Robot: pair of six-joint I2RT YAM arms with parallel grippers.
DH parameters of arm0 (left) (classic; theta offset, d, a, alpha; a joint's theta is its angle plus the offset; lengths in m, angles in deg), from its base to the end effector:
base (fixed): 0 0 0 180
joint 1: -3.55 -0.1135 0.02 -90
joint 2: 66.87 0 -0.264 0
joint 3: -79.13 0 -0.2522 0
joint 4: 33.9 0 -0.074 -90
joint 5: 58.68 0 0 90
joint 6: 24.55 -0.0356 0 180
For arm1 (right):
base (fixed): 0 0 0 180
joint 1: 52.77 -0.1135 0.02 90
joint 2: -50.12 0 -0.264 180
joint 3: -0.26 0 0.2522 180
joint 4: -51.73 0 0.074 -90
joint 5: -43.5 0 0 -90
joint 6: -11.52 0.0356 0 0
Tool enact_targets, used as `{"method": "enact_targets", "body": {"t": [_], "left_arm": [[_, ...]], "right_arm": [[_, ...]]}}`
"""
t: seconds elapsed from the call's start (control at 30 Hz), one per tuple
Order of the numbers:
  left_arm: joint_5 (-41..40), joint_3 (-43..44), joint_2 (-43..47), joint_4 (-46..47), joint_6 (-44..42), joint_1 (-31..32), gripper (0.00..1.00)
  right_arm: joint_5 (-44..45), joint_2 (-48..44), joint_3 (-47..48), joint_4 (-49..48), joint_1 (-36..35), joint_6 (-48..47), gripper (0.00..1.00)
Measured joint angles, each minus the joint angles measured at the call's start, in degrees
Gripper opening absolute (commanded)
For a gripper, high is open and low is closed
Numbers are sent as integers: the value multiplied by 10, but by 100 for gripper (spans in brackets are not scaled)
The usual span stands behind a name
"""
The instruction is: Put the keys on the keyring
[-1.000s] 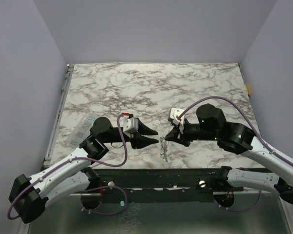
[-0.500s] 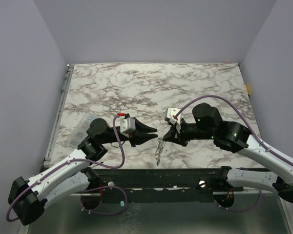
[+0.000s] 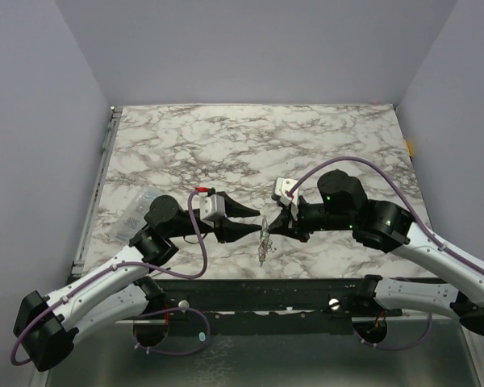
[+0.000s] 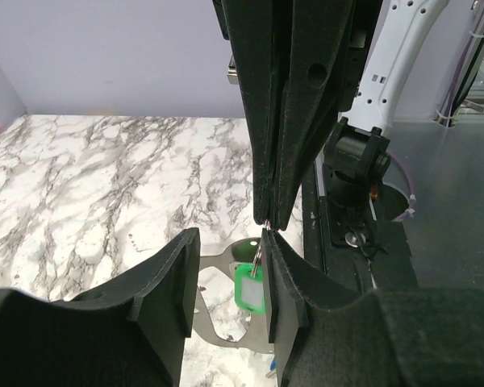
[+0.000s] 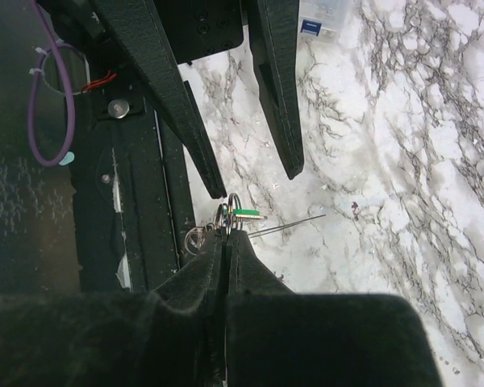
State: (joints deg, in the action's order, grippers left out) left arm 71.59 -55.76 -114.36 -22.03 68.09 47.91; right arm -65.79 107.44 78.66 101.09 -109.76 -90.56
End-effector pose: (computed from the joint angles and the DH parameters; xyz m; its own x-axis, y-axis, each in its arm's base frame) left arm 0.1222 -0.1517 0.3143 0.0722 -0.1197 -0.9902 0.9937 0.0944 0.0610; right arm 0.1032 0.1804 0.3754 -0.0536 -0.4451 -0.8939 -0.9830 0.1811 -0.0313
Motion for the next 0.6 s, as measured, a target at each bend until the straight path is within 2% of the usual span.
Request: {"method": "enact_targets", "body": {"t": [0.33,0.4,0.6], "left_arm": [[8,0,-5,0,-1,4,40],[12,-1,-7,0,-1,5,33],[22,-2,-14,0,-2,10,4]], "right_arm": [[0,-6,9,-5,0,0,1],[0,-7,10,-7,0,0,1],[0,-8,14,-8,0,0,1]]}}
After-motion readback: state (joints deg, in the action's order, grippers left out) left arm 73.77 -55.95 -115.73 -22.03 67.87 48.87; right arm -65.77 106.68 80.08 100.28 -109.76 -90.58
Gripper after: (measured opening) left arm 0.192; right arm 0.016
